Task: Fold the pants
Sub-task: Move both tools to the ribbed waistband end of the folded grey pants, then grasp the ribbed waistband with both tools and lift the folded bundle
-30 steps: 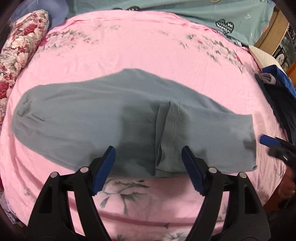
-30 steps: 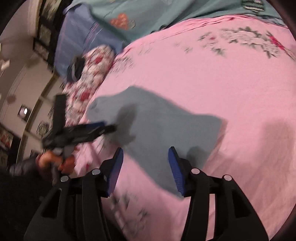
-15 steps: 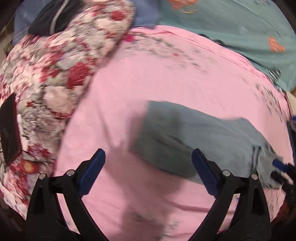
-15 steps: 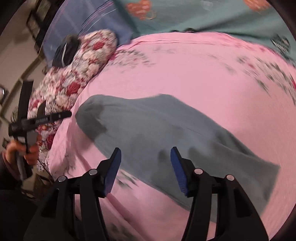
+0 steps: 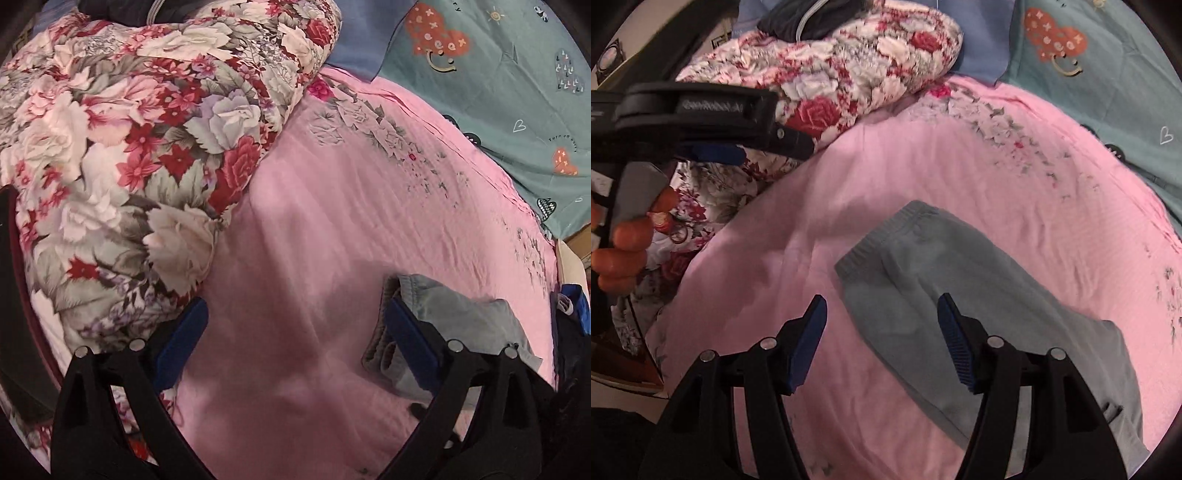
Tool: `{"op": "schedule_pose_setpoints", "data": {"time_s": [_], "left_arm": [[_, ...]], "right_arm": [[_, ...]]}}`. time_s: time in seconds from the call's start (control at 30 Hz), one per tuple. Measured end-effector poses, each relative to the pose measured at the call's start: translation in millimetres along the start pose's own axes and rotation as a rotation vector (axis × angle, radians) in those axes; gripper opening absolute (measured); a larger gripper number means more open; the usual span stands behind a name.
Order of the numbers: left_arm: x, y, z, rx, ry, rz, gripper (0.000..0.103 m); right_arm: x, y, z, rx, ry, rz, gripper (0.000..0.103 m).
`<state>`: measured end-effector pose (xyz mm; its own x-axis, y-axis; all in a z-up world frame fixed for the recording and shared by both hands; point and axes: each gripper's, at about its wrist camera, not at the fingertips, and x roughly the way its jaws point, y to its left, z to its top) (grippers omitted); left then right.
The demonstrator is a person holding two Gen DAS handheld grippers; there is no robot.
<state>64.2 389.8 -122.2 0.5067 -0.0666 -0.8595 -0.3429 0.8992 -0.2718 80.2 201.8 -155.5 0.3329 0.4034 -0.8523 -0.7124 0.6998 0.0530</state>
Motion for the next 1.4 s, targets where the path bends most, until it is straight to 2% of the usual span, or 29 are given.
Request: {"op": "schedule_pose_setpoints", "data": {"time_s": [0.13, 0.3, 0.43, 0.5, 0.63, 0.67, 0.87, 0.97, 1.07, 1.23, 1.33, 1.4], "left_arm": [[10, 1, 5, 0.010, 0.017, -0.038, 0.098], [16, 1, 7, 0.043, 0.024, -0.053, 0.099], [17, -3, 6, 0.092, 0.022, -0.058, 0.099], [18, -3, 7, 0.097, 0.026, -0.063, 0.099], [19, -1, 10, 0.083, 0.030, -0.097, 0.099], [19, -2, 12, 0.078, 0.034, -0.112, 0.099], [29, -19, 21, 0.073, 0.103, -0.247, 0.099], [47, -41, 18, 0.099, 0.204, -0.357, 0.100], [67, -59, 8, 0.123, 0.294, -0.411, 0.100], [91, -76, 2, 0.030, 0.412, -0.563, 0.101], [91, -85, 1, 0.007, 0.436, -0.608, 0.101], [91, -93, -3, 0.024, 0.435, -0.602, 0.101]], "right_arm": [[21, 6, 8, 0.001, 0.037, -0.013, 0.063], [49, 10, 13, -0.009, 0.072, -0.102, 0.063], [53, 16, 8, -0.053, 0.057, -0.149, 0.063], [52, 14, 5, -0.042, 0.050, -0.142, 0.061], [39, 3, 4, 0.001, 0.041, -0.119, 0.026], [36, 3, 4, 0.000, 0.039, -0.121, 0.016], [3, 5, -4, -0.031, -0.054, -0.190, 0.014], [-11, 6, -12, -0.031, -0.085, -0.217, 0.014], [-18, 4, -19, -0.021, -0.093, -0.230, 0.014], [-26, 0, -28, 0.012, -0.093, -0.241, 0.014], [-28, 1, -32, 0.013, -0.098, -0.245, 0.014], [-30, 3, -33, 0.013, -0.106, -0.237, 0.014]]}}
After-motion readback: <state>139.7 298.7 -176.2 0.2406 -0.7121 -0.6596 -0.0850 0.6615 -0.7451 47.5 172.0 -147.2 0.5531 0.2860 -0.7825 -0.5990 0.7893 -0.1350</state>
